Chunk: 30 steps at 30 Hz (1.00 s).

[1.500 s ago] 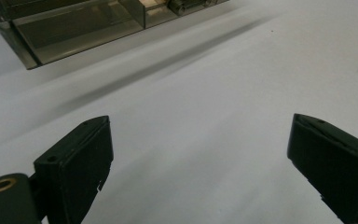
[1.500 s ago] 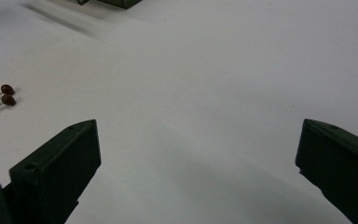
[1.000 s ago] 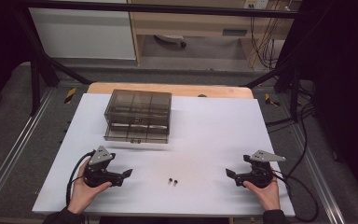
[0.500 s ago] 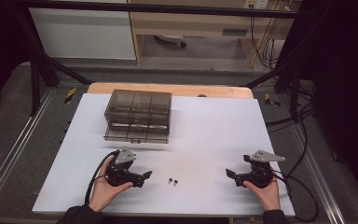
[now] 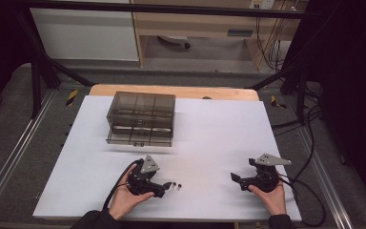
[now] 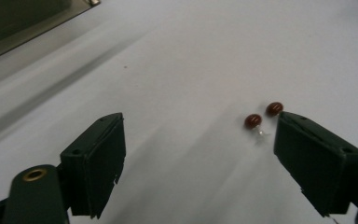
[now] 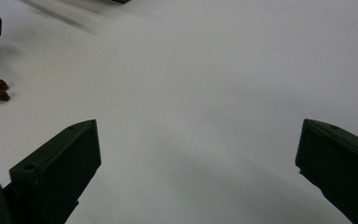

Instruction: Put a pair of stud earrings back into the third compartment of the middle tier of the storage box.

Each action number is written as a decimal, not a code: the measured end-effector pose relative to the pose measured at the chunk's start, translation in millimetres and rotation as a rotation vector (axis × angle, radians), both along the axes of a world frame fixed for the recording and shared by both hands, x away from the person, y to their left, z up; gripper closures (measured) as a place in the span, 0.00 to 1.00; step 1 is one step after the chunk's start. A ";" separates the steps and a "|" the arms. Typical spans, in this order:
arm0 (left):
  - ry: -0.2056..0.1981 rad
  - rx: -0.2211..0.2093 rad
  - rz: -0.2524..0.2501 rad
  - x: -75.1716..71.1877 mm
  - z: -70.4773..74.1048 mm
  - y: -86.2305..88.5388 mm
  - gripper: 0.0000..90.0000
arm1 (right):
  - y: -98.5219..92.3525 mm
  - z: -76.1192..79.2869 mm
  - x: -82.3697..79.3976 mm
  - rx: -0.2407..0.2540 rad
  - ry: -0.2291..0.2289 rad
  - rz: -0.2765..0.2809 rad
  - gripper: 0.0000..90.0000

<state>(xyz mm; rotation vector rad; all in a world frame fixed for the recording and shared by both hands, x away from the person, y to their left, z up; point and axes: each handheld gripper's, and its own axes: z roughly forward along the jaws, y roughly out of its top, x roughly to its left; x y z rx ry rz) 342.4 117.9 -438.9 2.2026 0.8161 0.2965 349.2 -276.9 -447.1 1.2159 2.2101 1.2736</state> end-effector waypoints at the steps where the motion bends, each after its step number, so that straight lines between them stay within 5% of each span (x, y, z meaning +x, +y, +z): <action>1: 0.005 -0.003 -0.003 -0.8 -0.6 -3.2 0.21 | 0.1 0.0 0.0 0.000 0.002 0.000 0.01; 20: 0.052 -0.004 -0.019 -7.0 -10.0 -23.0 0.70 | -0.1 0.2 0.2 0.000 0.001 0.001 0.01; 30: 0.039 0.014 -0.022 -10.5 -10.6 -24.7 0.86 | -0.6 0.4 0.2 -0.001 -0.001 0.003 0.01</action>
